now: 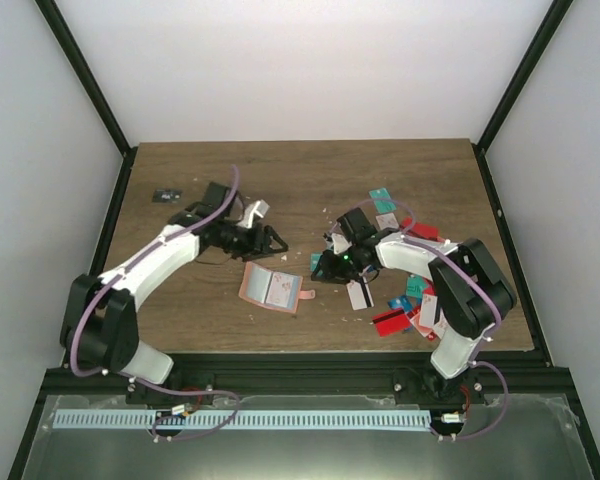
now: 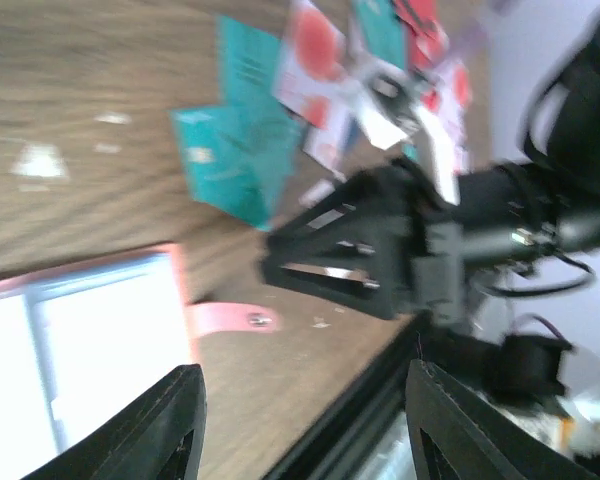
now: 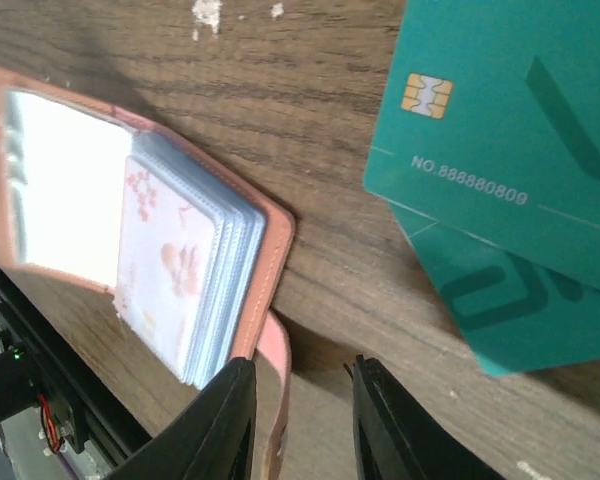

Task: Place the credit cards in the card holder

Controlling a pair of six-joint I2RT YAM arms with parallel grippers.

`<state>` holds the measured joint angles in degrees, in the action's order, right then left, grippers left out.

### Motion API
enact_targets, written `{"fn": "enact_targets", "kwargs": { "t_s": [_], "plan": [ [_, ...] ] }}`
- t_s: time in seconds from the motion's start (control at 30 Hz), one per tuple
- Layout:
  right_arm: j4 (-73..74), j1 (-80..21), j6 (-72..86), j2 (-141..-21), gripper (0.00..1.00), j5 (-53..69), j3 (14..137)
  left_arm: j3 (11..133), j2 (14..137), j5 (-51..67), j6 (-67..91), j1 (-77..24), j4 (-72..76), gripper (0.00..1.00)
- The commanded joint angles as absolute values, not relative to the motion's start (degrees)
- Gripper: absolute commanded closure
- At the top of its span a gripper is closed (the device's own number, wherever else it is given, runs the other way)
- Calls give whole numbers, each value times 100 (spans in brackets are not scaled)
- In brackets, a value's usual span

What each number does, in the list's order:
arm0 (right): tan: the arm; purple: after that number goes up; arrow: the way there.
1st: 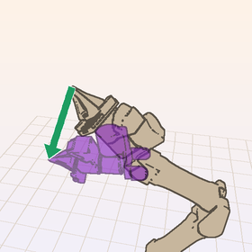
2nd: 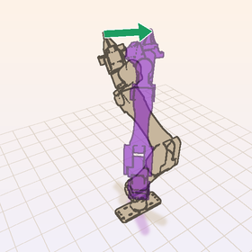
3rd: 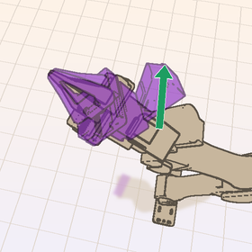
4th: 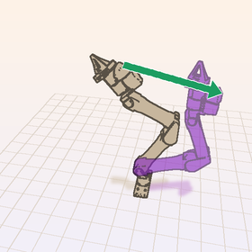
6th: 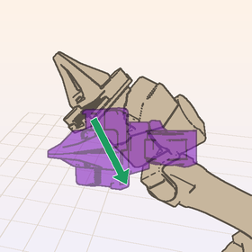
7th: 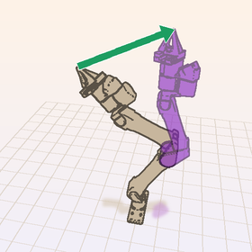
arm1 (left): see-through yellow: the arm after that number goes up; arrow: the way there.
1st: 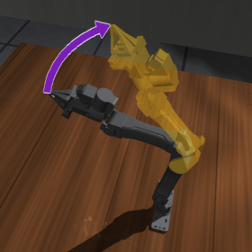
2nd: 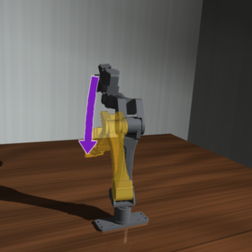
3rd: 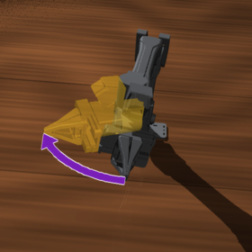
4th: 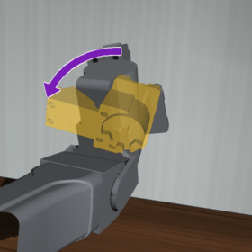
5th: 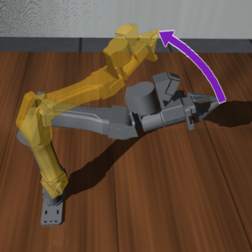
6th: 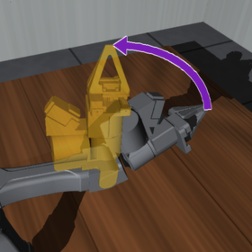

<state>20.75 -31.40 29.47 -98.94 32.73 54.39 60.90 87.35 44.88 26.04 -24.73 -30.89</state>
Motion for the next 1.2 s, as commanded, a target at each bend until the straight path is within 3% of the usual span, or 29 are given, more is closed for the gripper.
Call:
{"fn": "enact_targets", "kwargs": {
  "t_s": [0.0,0.2,0.5,0.87,1.17],
  "plan": [
    [2345,-3103,2756,-9554,70,3244,5546,5934,8096,2804,2195,-1781,-4228,44],
    [2200,-3104,2804,-9537,70,3480,5432,5281,8171,2484,1831,-1021,-4094,44],
    [1884,-3110,2907,-9747,71,3756,5213,4867,8972,2806,1495,-729,-3806,47],
    [1361,-3111,3111,-10200,72,4093,5224,4213,9362,4737,1564,-738,-2788,48],
    [1089,-3125,3218,-10606,74,4265,5308,4233,9173,5246,1641,-854,-2598,52]
  ]
}}
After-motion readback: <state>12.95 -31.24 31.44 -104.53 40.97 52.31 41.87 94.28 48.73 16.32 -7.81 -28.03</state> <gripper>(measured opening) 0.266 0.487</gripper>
